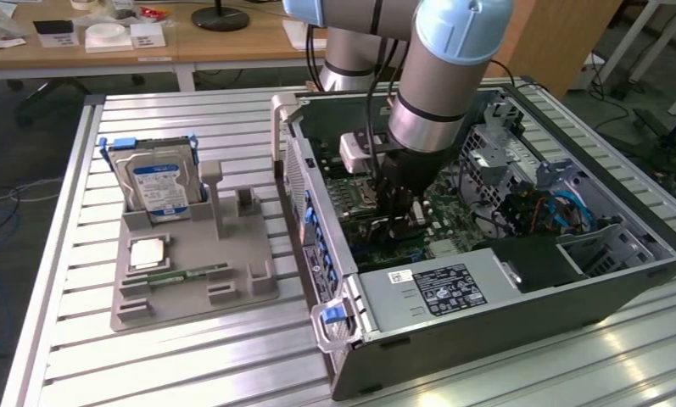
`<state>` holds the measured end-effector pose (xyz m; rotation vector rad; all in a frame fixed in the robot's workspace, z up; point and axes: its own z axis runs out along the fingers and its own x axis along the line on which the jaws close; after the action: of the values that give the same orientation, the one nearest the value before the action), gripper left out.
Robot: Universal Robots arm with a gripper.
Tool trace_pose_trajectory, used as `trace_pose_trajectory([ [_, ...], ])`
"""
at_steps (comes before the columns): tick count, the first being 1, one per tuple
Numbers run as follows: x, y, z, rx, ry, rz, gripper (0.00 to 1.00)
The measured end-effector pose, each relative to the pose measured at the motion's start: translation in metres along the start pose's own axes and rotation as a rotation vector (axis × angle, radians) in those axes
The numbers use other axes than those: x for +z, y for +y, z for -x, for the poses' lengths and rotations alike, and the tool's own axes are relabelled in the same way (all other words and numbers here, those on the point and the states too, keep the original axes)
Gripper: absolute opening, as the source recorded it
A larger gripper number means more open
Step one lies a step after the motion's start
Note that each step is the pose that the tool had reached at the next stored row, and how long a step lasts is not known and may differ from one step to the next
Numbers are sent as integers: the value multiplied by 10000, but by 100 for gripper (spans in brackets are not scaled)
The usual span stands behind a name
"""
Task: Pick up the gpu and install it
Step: 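Insert the gpu into the slot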
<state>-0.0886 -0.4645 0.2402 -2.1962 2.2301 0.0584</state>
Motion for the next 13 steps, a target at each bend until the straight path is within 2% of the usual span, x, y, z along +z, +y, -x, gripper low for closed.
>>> trace_pose_trajectory([
  [13,-75,1,6,7,3,-1,46],
])
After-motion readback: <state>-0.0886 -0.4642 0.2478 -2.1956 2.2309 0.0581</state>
